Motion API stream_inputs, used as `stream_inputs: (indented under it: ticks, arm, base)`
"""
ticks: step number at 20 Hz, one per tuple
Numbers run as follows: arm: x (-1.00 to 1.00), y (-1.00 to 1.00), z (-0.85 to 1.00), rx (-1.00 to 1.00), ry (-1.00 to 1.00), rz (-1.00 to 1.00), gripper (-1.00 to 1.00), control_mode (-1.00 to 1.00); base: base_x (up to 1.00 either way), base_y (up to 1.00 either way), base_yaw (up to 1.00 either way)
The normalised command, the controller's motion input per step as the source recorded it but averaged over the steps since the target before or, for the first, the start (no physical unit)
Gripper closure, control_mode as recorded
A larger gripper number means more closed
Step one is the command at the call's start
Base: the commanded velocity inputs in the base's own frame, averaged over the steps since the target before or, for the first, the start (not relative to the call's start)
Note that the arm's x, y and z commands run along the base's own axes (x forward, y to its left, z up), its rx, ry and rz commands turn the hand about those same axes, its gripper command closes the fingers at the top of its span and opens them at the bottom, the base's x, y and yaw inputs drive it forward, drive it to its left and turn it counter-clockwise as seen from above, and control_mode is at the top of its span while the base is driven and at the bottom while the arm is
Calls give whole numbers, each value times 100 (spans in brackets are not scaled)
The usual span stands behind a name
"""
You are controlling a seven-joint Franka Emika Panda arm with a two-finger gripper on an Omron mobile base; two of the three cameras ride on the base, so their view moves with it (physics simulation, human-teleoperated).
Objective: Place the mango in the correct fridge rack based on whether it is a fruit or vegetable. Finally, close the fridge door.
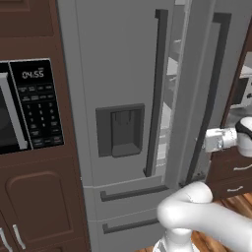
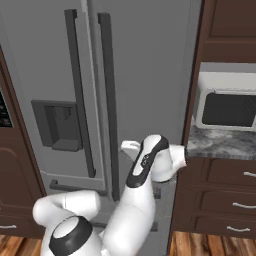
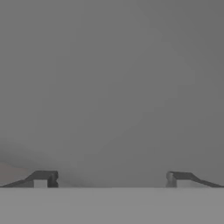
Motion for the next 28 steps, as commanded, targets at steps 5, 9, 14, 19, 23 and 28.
stream_inputs:
  ticks: [5,9,14,19,23,28]
  arm:
    - [77,12,9,0,2,-41,-100,-100]
    - [87,-1,13,0,8,-39,-100,-100]
    - [89,-30,17,0,11,-31,-100,-100]
    - [92,-64,15,2,14,-28,-100,-100]
    - [63,-64,2,2,11,-30,-100,-100]
    - [-11,-6,-73,-6,-24,-37,-100,-100]
  base:
    - [0,0,0]
    - [0,0,0]
    - [0,0,0]
    - [0,0,0]
    - [0,0,0]
    - [0,0,0]
